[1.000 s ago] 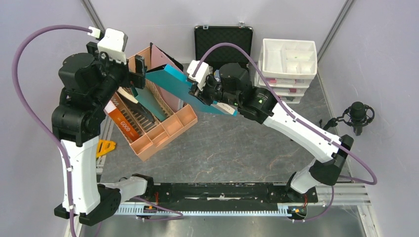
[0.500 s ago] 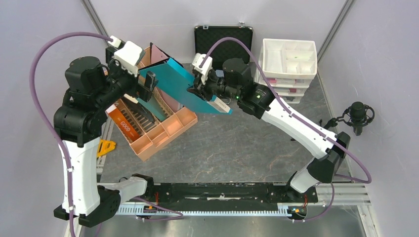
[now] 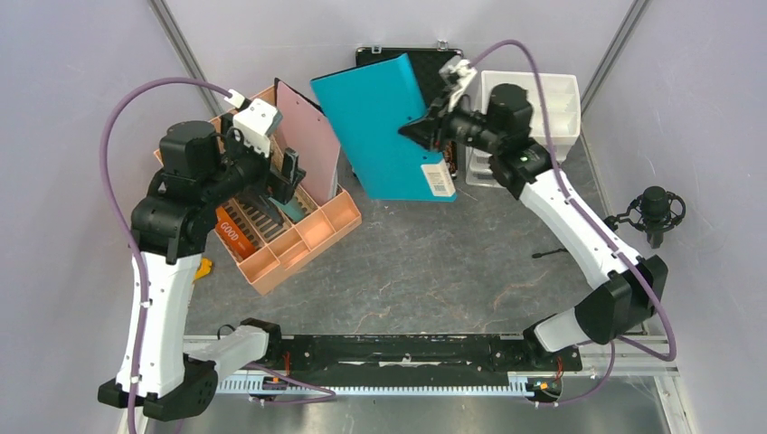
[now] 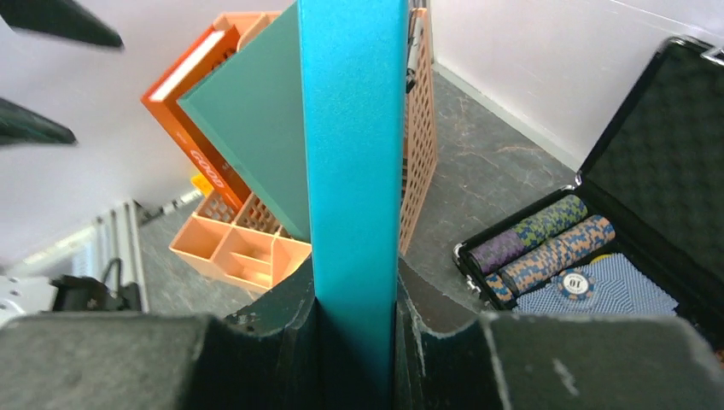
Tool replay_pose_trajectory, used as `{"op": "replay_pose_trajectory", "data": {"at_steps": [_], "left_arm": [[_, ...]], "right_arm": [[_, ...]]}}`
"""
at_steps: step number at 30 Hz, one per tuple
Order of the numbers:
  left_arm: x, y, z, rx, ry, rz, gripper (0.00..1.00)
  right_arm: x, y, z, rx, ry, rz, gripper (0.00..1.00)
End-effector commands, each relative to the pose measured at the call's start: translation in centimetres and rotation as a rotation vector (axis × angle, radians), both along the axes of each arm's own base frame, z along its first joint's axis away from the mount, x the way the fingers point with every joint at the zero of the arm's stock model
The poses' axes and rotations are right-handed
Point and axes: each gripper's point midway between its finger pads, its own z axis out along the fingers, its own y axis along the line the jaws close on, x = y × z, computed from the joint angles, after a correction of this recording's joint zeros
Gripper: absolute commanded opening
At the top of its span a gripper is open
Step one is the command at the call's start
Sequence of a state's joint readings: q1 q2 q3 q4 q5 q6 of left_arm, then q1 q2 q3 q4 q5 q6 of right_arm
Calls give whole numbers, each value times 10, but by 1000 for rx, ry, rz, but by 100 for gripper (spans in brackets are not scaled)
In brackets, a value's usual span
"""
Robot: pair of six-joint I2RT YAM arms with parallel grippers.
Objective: Organize the desk
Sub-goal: Place the folder in the storage box.
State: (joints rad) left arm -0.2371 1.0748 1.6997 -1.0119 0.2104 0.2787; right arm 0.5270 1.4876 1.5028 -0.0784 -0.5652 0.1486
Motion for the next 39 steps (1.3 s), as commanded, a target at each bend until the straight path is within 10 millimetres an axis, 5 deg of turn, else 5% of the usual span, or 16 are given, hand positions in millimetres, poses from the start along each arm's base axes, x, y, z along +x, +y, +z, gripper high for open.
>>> {"op": "replay_pose_trajectory", "data": {"at_steps": [1, 13, 19, 26, 29, 33, 39], "left_arm": [[14, -26, -3, -169, 11, -42, 100], [48, -90, -9, -431, 99, -262, 100], [27, -113, -4, -530, 113, -465, 100], [-12, -136, 6, -669, 178, -748, 98], [-18, -138, 9, -684, 184, -793, 70], [-27, -139, 16, -696, 201, -830, 3], [-38, -134, 9, -582, 216, -848, 2]], "right_arm": [[-38, -27, 77, 273, -45, 159, 0], [-94, -58, 79, 384, 21, 302, 0], [-112, -63, 70, 422, 68, 369, 0], [-109, -65, 57, 440, 92, 368, 0], [-104, -65, 53, 430, 89, 347, 0], [-96, -65, 40, 384, 82, 313, 0], [-86, -65, 0, 175, 41, 285, 33]]}}
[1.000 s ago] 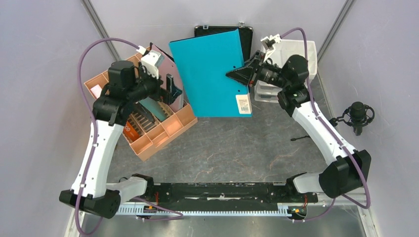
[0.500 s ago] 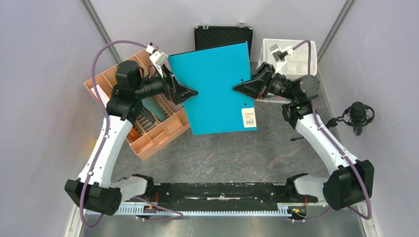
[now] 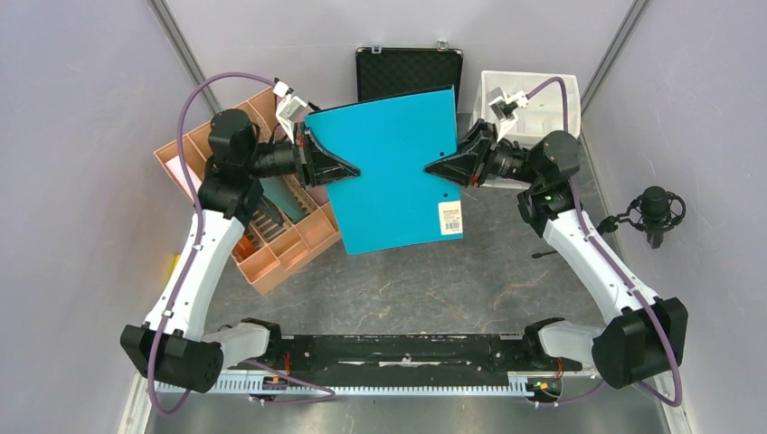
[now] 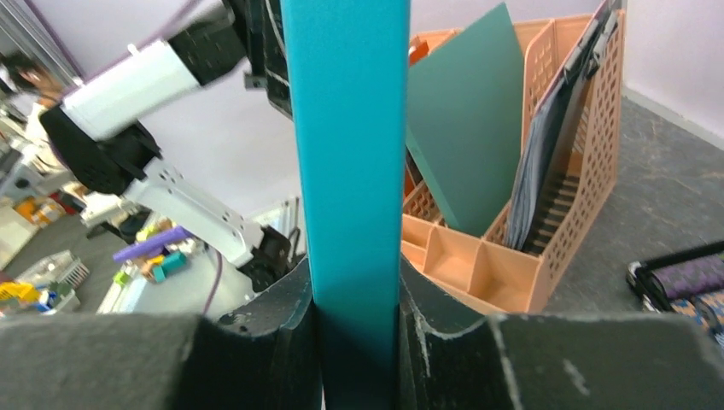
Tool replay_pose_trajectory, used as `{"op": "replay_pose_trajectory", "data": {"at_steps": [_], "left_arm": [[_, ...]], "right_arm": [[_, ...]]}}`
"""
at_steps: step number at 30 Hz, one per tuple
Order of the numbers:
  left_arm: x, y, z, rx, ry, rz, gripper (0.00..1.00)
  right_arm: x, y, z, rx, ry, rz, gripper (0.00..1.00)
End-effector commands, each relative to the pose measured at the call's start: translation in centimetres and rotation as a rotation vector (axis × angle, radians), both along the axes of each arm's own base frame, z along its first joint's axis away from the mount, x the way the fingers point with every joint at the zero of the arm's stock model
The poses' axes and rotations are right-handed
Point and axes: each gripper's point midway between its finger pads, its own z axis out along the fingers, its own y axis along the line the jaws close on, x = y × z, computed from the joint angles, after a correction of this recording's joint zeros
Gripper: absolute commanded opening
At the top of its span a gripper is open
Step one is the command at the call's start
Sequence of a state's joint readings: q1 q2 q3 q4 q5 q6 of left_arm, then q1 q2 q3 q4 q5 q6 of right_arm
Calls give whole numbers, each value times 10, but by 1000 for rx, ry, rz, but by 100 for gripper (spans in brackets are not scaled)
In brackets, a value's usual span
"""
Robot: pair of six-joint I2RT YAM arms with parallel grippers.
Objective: Organize the desk
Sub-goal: Place the folder in the storage box.
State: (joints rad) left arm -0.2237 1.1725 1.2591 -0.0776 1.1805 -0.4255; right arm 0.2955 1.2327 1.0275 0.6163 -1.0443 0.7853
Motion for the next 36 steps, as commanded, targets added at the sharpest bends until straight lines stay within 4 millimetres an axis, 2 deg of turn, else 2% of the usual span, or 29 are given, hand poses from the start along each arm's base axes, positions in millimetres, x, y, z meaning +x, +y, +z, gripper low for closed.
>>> {"op": "replay_pose_trajectory", "data": {"at_steps": [1, 6, 11, 15, 18, 23, 33, 36], "left_arm": [[-18, 6, 13, 69, -103, -50, 2], [-27, 5, 9, 85, -96, -95, 2], [-27, -2, 10, 79, -90, -116, 2], [-28, -10, 6, 75, -96, -147, 2], [-26, -11, 6, 73, -106, -154, 2], [-24, -10, 8, 75, -129, -146, 2], [-14, 0, -5, 131, -148, -123, 2], [-10, -1, -6, 125, -134, -121, 2]], "right_arm": [[1, -4, -19, -158, -139, -22, 37], [-4, -5, -33, -217, -149, 15, 47], [-13, 3, -43, -219, -152, 67, 48], [-32, 16, -46, -203, -152, 144, 48], [-41, 21, -48, -188, -141, 180, 46], [-45, 20, -49, -189, -146, 191, 37], [-46, 10, -44, -228, -184, 184, 37], [-48, 10, -45, -227, -180, 189, 31]]}}
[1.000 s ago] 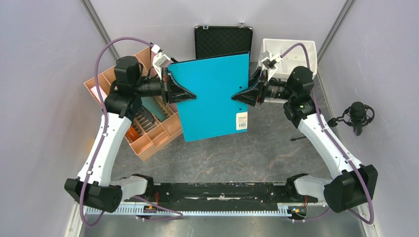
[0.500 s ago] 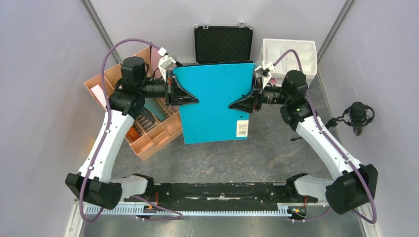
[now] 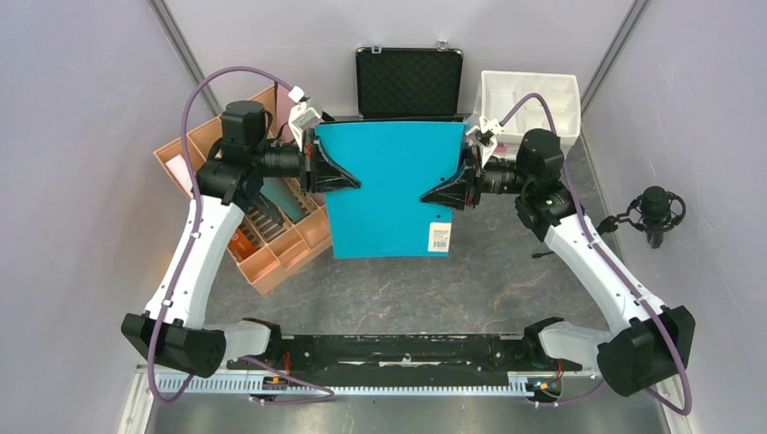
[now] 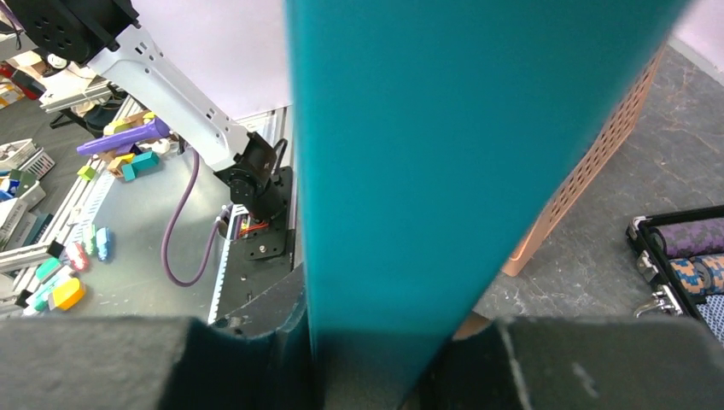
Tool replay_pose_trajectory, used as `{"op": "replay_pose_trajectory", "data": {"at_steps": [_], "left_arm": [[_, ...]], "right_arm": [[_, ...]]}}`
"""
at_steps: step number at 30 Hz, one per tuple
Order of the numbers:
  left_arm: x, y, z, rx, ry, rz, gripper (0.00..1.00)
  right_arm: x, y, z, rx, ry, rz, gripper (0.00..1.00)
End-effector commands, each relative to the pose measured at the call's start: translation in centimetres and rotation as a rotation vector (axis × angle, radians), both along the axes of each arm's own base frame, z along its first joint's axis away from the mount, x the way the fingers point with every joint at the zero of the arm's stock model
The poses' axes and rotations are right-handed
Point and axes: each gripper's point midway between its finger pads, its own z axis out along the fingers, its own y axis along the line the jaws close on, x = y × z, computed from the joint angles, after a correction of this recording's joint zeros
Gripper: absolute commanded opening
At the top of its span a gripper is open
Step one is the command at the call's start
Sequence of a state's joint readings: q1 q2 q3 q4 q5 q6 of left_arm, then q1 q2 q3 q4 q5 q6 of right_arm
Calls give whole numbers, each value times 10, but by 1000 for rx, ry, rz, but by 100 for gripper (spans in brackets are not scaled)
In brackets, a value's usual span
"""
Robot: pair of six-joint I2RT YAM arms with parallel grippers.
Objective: Organize the desk
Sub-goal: Place the folder in the storage box.
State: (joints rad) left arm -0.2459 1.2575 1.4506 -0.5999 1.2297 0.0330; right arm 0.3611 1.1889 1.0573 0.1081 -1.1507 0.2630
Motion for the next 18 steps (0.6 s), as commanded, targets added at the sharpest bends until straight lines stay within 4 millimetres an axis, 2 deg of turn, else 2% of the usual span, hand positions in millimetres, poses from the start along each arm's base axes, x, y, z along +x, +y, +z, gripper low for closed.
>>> {"op": "replay_pose_trajectory", "data": {"at_steps": [1, 7, 12, 14, 18], "left_arm": [[2, -2, 15, -25, -78, -26, 2], [9, -6, 7, -51, -26, -16, 2], [14, -8, -1, -84, 4, 20, 3], [16, -6, -7, -80, 6, 42, 17], [21, 1, -4, -65, -2, 88, 55]], "right_arm": [[-18, 0, 11, 1, -59, 78, 28], [-28, 0, 24, 58, -58, 100, 2], [-32, -1, 48, 111, -103, 85, 0], [-32, -2, 59, 131, -127, 71, 0], [-25, -1, 69, 140, -148, 51, 0]]}}
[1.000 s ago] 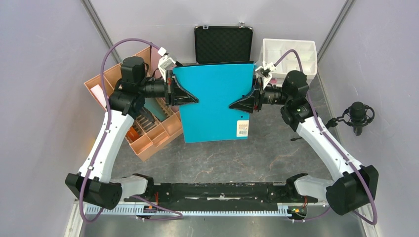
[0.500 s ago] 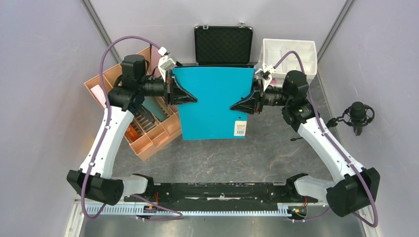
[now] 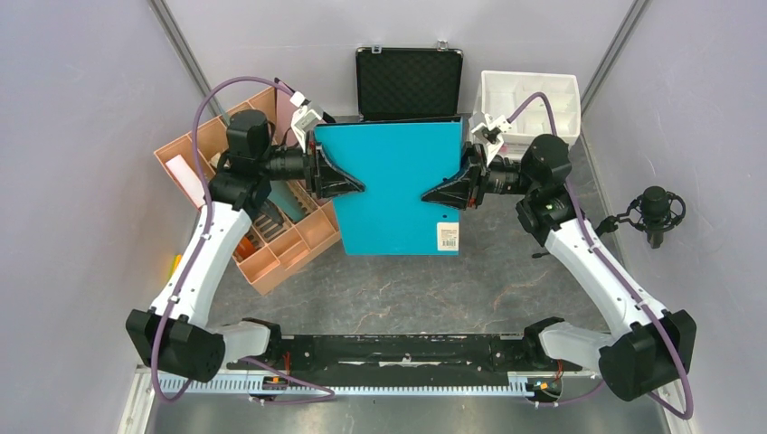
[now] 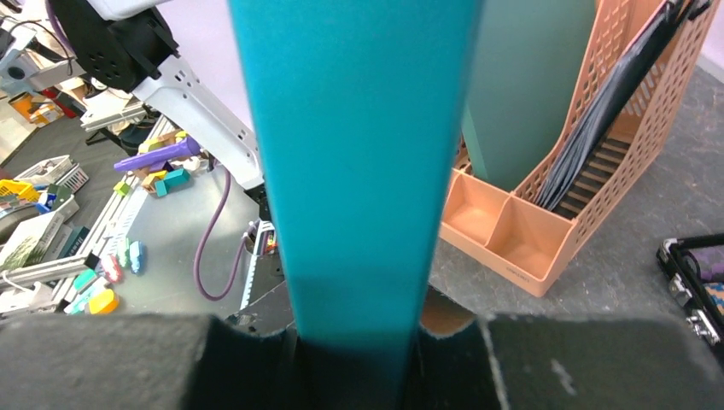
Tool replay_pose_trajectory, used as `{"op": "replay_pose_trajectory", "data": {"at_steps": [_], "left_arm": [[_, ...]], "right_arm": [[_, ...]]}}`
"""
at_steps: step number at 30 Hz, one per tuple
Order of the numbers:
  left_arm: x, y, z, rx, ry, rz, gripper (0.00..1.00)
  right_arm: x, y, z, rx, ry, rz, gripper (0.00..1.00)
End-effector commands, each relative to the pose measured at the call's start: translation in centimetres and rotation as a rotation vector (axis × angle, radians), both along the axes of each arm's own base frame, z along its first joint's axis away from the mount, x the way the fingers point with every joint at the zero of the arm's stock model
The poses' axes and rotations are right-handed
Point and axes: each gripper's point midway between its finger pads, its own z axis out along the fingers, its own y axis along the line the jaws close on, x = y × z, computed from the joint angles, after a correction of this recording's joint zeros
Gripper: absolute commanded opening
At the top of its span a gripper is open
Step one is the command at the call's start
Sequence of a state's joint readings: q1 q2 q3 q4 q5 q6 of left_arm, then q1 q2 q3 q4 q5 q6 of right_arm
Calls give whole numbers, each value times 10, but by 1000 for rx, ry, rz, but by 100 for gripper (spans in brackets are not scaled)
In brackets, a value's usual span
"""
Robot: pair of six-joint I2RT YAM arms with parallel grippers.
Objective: Organize the desk
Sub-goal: Place the folder in the storage box.
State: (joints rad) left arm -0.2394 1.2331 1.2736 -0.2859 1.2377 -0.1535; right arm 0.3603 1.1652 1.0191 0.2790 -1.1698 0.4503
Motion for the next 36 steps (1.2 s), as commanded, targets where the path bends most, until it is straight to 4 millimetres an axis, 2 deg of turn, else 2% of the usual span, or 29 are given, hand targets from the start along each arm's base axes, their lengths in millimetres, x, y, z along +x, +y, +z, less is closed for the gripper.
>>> {"op": "replay_pose_trajectory", "data": {"at_steps": [1, 4, 6, 8, 11, 13, 17, 19, 22, 24, 28, 36], "left_arm": [[12, 9, 17, -4, -39, 92, 62], [21, 21, 27, 2, -64, 157, 77], [26, 32, 36, 4, -82, 197, 94], [30, 44, 44, 10, -90, 238, 100], [38, 69, 53, 46, -123, 347, 100], [50, 97, 55, 107, -139, 497, 100], [63, 151, 66, 258, -195, 801, 100], [69, 185, 74, 331, -181, 1000, 100], [70, 229, 88, 416, -166, 1227, 100], [69, 249, 95, 451, -174, 1329, 100], [73, 274, 98, 485, -154, 1457, 100], [86, 298, 92, 535, -112, 1567, 100]], "right_arm": [[-11, 0, 52, 74, -188, 12, 0], [-4, 1, 49, 61, -192, -11, 0], [0, 1, 47, 54, -190, -26, 0], [7, 1, 48, 44, -210, -64, 0], [21, 3, 53, 28, -245, -132, 0], [30, 10, 55, 19, -255, -166, 0], [35, 37, 60, 5, -312, -229, 0], [39, 49, 65, 7, -341, -285, 0], [48, 69, 68, 22, -316, -315, 0], [55, 83, 71, 22, -317, -338, 0], [74, 116, 85, 7, -346, -391, 0], [104, 180, 101, 38, -359, -426, 0]]}}
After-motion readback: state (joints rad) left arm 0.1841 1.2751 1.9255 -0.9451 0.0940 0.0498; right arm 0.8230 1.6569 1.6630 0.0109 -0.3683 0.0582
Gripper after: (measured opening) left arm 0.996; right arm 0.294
